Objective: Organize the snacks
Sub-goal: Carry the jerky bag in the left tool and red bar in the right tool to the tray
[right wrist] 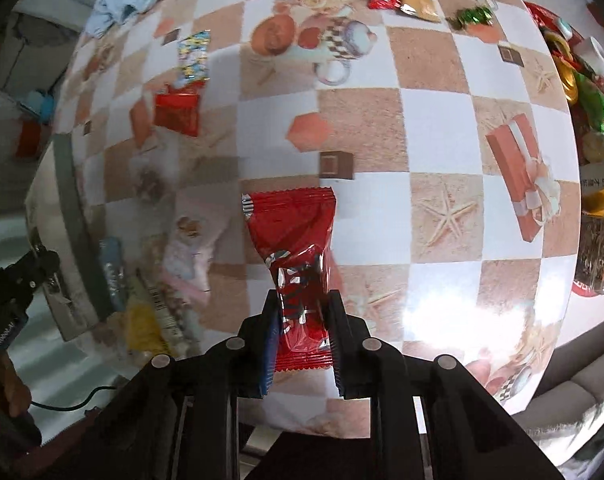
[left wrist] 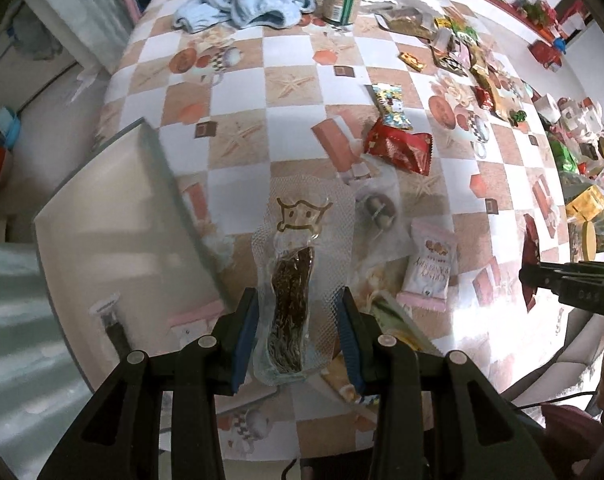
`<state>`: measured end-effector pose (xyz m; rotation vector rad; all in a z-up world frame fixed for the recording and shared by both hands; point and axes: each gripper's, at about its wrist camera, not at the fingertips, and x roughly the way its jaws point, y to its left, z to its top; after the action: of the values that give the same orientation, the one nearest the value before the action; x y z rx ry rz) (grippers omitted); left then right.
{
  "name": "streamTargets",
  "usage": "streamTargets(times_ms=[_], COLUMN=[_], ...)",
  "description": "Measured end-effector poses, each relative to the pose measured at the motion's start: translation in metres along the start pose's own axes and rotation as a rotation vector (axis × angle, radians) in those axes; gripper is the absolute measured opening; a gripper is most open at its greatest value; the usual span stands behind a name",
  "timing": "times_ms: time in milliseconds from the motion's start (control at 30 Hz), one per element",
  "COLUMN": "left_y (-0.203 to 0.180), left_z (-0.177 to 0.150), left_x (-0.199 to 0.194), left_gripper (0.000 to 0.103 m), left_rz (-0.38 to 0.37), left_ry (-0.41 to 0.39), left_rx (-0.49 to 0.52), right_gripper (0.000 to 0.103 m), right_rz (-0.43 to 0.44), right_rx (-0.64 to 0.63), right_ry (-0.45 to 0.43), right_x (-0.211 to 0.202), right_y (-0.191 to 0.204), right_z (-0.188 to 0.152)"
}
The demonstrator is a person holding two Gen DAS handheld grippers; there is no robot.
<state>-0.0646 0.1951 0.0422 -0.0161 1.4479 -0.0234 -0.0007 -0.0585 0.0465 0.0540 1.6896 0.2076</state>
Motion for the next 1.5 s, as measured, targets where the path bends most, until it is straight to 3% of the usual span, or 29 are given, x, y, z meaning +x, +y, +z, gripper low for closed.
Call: streamTargets(times_ms=[267, 867, 1500], left_y=[0.028, 0.070, 0.095], left_z=[-0.014, -0.029, -0.045], left_x=[-0.009, -0.013, -0.003], left_gripper=[0.042, 0.042, 0.042], left_rz=[-0.009, -0.008, -0.013], left_ry=[-0.028, -0.063, -0.064], left_rx=[-0.074, -0.176, -0.246], right_gripper=[0.024, 0.024, 0.024], right_rz=[-0.034, -0.068, -0.032], right_rx=[-0.092, -0.197, -0.287], right_ry=[0.000, -0.030, -0.045], right_x=[0.006, -0.008, -0.016], right_y=[0.057, 0.099, 0.141], right_z=[-0.001, 0.005, 0.004])
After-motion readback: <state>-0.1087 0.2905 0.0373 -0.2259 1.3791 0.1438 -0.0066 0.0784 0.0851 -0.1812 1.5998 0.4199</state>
